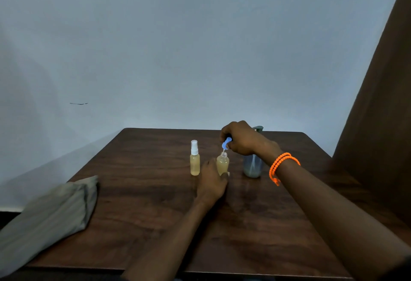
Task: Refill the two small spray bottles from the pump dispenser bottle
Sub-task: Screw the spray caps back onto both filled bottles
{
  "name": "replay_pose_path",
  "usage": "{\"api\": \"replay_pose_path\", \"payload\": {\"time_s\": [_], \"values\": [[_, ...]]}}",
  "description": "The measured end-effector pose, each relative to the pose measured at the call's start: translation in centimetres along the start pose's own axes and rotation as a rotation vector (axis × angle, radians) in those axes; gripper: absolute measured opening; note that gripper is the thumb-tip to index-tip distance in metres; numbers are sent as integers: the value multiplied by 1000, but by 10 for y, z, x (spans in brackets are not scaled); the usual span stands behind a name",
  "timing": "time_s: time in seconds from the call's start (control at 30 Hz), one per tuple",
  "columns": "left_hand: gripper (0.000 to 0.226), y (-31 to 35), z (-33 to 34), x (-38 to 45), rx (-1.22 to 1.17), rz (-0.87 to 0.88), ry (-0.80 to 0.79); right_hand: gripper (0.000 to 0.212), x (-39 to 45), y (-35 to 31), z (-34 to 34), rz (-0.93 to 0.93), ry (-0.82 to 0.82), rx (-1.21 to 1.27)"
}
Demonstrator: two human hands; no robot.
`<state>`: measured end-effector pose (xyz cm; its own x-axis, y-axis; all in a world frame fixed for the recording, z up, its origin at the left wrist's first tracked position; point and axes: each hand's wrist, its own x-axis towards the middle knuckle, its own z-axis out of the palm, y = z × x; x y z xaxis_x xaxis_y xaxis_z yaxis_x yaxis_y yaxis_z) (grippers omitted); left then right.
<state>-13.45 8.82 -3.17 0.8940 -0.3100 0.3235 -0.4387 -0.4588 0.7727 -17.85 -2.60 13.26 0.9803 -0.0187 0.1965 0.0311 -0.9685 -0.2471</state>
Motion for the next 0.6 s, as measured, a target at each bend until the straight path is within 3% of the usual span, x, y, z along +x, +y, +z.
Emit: {"api": "replay_pose_path", "payload": {"time_s": [0.27, 0.6], "values": [[32, -1, 2, 1, 56, 6, 31, 22, 7, 0, -30, -30, 69, 11], [35, -1, 3, 1, 57, 5, 33, 27, 14, -5, -23, -22, -85, -110]]}}
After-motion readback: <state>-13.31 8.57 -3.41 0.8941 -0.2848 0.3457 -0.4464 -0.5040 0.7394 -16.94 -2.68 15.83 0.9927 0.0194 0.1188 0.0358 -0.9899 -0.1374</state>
